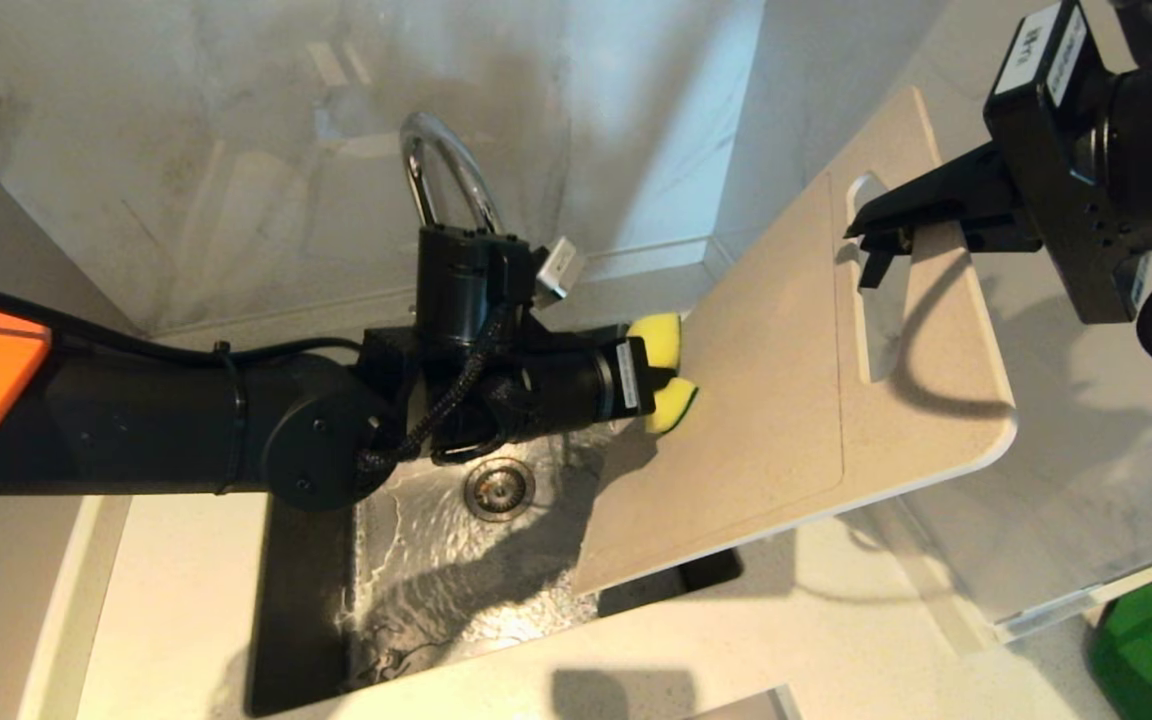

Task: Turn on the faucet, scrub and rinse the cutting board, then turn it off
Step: Scrub the cutting board underwater

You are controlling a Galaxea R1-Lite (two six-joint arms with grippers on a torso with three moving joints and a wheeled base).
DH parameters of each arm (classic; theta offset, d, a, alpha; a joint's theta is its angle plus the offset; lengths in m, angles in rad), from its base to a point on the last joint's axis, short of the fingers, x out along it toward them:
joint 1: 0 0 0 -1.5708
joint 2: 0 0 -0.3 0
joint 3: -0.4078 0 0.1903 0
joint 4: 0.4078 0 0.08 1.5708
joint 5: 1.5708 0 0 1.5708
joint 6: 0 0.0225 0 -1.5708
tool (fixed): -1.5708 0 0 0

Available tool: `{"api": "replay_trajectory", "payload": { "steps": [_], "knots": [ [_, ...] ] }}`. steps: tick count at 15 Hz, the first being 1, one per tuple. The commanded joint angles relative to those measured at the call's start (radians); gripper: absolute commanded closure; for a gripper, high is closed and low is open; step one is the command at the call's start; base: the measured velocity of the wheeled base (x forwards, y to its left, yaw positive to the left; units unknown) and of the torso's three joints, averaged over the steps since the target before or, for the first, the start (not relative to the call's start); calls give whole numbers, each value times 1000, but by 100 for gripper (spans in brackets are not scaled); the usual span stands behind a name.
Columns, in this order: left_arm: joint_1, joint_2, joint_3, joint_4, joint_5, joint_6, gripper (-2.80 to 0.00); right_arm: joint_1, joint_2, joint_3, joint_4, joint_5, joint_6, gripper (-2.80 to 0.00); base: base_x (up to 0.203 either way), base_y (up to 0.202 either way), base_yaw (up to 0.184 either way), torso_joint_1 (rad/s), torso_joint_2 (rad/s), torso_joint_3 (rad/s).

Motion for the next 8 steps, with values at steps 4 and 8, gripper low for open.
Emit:
{"api": "replay_trajectory", "payload": {
  "steps": [4,8],
  "knots": [
    [83,-34,346,-230,-4,33,0,1,9,-19,4,1,4,0,0,0,0,0,0,0],
    [129,-61,557,-385,-7,38,0,1,9,-24,6,1,4,0,0,0,0,0,0,0]
  ]
}}
